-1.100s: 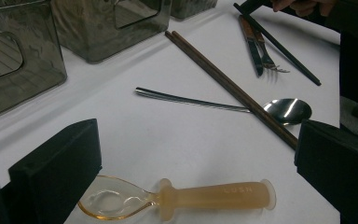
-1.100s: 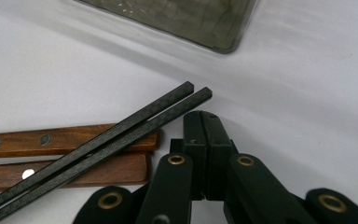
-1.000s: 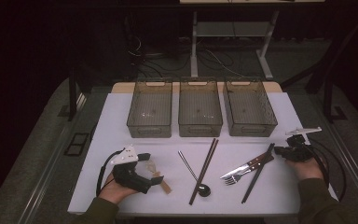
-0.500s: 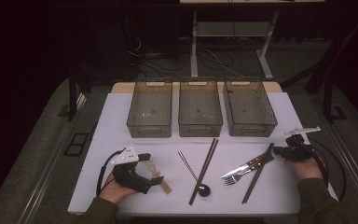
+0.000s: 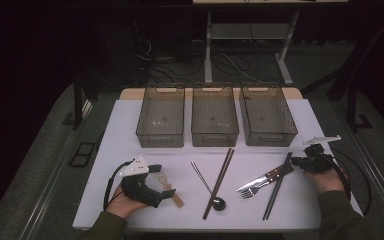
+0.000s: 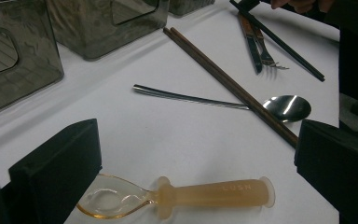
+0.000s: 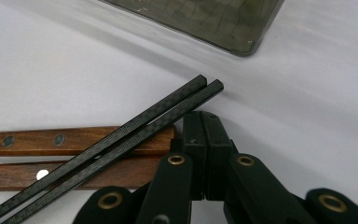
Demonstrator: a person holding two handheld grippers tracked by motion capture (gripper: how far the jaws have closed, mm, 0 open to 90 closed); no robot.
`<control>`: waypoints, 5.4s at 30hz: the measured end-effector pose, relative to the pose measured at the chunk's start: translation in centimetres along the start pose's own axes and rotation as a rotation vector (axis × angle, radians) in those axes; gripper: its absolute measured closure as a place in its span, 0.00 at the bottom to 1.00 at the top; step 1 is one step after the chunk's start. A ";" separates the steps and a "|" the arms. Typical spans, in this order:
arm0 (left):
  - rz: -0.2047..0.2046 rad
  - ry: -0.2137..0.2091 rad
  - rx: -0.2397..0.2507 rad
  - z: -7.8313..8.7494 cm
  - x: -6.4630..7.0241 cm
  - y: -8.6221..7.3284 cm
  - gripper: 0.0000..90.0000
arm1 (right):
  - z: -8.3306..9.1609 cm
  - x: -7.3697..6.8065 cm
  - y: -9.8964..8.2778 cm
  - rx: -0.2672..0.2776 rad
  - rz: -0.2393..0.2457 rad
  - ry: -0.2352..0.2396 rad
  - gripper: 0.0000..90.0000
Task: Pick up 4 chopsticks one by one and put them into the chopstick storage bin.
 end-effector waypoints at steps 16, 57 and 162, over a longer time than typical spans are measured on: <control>0.000 0.000 0.000 0.0 0.0 0.0 0.00 | -0.2 -0.5 0.5 0.010 0.028 -0.019 1.00; 0.002 0.000 0.000 0.0 0.1 0.0 0.00 | -0.4 -2.1 1.7 0.066 0.062 0.026 1.00; -0.029 0.030 -0.051 -0.7 -0.3 -0.7 0.00 | -0.4 -7.1 2.9 0.117 0.161 0.175 0.86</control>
Point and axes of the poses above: each handheld gripper's, and its own axes: z roughly backward along the jaws, y roughly out of its top, x roughly to its right, the point moved 6 cm from there along -z, roughly forward along the jaws, and after that the axes turned 3 degrees about y, right-handed, at the moved point
